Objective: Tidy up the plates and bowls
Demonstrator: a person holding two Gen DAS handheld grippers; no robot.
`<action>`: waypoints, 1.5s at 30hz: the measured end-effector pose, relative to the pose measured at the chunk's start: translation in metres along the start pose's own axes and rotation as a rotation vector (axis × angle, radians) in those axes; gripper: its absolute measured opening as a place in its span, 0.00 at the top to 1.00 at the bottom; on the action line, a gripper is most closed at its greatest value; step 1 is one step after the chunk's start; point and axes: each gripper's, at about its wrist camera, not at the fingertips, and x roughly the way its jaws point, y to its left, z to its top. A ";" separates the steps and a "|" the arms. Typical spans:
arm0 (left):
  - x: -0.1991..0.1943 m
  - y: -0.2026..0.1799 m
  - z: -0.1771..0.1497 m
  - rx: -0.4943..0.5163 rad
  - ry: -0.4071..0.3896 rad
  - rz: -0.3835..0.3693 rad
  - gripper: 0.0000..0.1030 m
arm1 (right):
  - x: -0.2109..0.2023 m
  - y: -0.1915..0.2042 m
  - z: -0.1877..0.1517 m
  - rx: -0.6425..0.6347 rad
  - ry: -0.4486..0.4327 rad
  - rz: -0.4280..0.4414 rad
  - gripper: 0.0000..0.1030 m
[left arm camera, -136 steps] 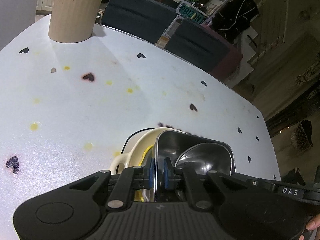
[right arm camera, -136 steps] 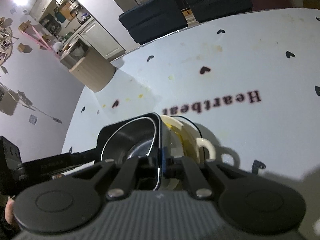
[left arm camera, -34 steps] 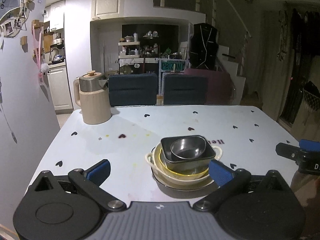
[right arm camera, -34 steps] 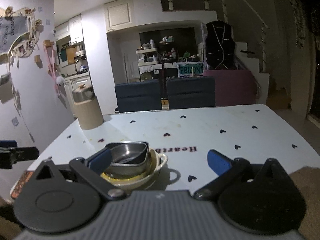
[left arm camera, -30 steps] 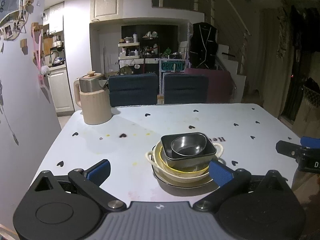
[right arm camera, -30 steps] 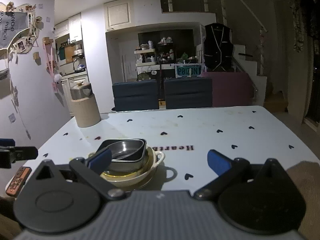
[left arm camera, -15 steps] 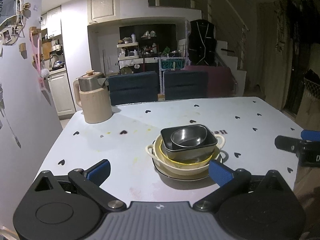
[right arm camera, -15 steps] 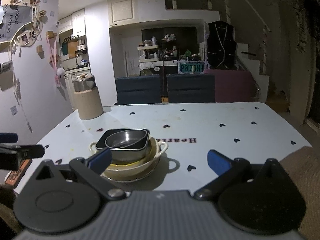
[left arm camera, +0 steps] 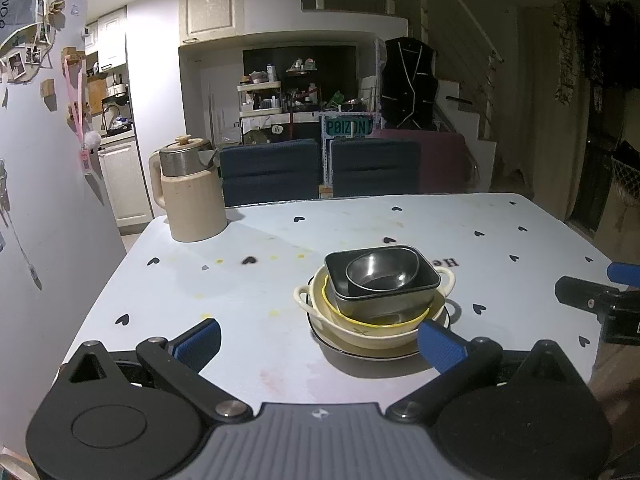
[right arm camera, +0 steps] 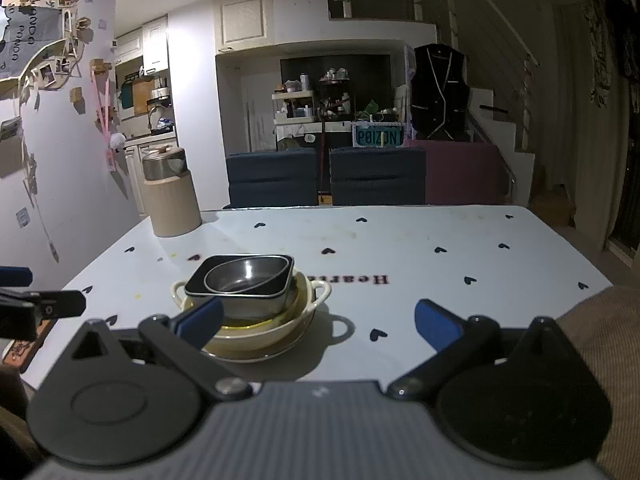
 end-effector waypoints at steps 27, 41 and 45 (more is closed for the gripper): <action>0.002 0.000 0.000 -0.002 0.001 -0.004 0.00 | 0.001 0.000 -0.001 0.000 0.000 0.000 0.00; 0.003 -0.002 0.000 0.003 0.000 -0.005 0.00 | 0.002 0.000 0.000 -0.001 -0.003 -0.001 0.00; 0.003 -0.002 0.000 0.002 0.000 -0.006 0.00 | 0.002 0.000 0.000 -0.001 -0.003 -0.001 0.00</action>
